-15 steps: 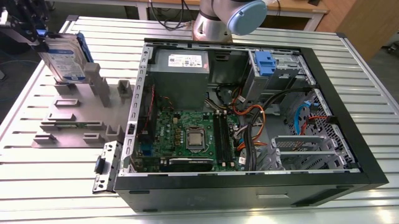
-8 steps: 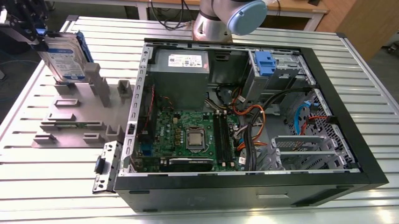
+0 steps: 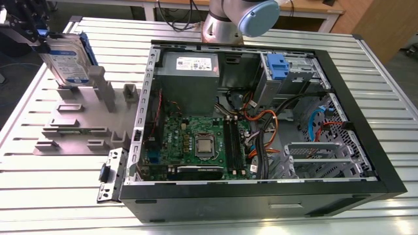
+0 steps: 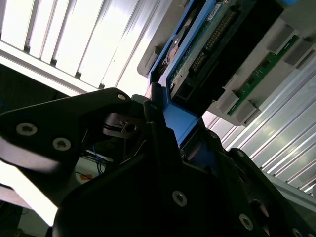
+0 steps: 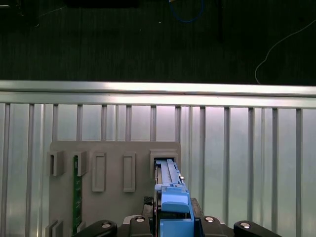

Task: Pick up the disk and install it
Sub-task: 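Pick up the disk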

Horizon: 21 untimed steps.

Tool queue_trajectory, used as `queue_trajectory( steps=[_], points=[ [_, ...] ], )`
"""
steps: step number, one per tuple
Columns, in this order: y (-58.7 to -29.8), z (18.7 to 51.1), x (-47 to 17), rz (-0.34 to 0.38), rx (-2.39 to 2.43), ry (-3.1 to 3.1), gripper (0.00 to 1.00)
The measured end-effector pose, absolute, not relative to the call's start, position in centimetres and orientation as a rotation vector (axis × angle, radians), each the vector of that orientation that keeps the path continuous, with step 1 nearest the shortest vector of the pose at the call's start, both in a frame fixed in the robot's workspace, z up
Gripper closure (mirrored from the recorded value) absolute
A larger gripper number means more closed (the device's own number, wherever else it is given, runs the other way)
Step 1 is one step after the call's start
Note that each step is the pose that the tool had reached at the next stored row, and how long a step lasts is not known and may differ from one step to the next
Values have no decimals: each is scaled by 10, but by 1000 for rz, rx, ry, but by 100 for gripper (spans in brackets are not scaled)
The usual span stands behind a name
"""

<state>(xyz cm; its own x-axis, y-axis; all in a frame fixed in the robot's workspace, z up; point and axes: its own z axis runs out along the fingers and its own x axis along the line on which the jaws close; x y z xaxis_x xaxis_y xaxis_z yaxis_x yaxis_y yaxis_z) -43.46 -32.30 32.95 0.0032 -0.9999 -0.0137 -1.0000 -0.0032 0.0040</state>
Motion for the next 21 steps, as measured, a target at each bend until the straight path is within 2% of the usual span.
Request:
queue_trajectory(
  steps=[21],
  points=[
    [-323, 337, -435, 20, -2220, 2213, 64]
  ],
)
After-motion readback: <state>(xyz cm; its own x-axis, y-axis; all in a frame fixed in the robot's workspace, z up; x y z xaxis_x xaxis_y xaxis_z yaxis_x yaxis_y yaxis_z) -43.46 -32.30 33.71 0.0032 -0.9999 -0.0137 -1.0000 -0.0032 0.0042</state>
